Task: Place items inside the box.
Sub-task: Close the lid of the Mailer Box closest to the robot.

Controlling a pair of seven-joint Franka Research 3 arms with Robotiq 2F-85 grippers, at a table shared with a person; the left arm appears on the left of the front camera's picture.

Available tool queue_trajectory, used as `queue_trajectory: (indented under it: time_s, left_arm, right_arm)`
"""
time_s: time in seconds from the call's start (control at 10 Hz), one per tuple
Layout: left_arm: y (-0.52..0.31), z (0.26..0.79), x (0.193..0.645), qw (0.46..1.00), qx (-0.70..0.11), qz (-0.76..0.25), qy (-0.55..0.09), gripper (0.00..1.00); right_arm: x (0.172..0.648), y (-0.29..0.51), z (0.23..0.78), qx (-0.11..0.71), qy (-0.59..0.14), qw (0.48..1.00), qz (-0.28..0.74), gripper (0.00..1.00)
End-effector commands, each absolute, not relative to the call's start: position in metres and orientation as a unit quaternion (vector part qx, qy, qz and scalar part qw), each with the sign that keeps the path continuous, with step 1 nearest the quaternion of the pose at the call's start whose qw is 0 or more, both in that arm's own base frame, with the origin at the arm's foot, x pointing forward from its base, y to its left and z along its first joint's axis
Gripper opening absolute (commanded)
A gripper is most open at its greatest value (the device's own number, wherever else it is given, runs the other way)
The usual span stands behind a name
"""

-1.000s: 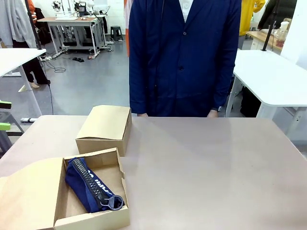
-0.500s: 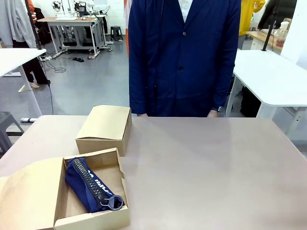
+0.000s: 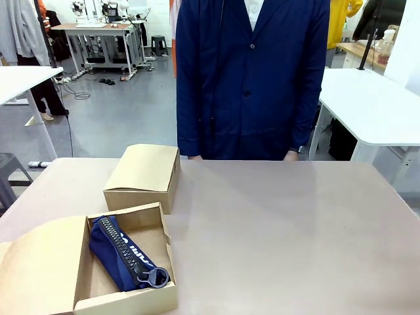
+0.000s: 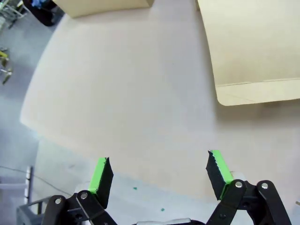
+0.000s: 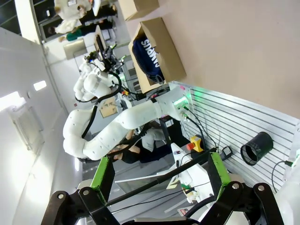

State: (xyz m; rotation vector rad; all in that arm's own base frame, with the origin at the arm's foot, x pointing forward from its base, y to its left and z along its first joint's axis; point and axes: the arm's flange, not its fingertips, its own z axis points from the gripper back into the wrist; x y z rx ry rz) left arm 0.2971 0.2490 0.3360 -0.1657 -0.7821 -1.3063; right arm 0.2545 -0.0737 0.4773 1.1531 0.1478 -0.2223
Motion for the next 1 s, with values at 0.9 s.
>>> queue_trajectory:
  time_s: [0.9]
  left_arm:
    - [0.197,0.294,0.311,0.672,-0.251,-0.580,-0.388,1.00]
  right_arm:
    - [0.254,-0.073,0.483,0.551,0.072,0.824,-0.112,1.00]
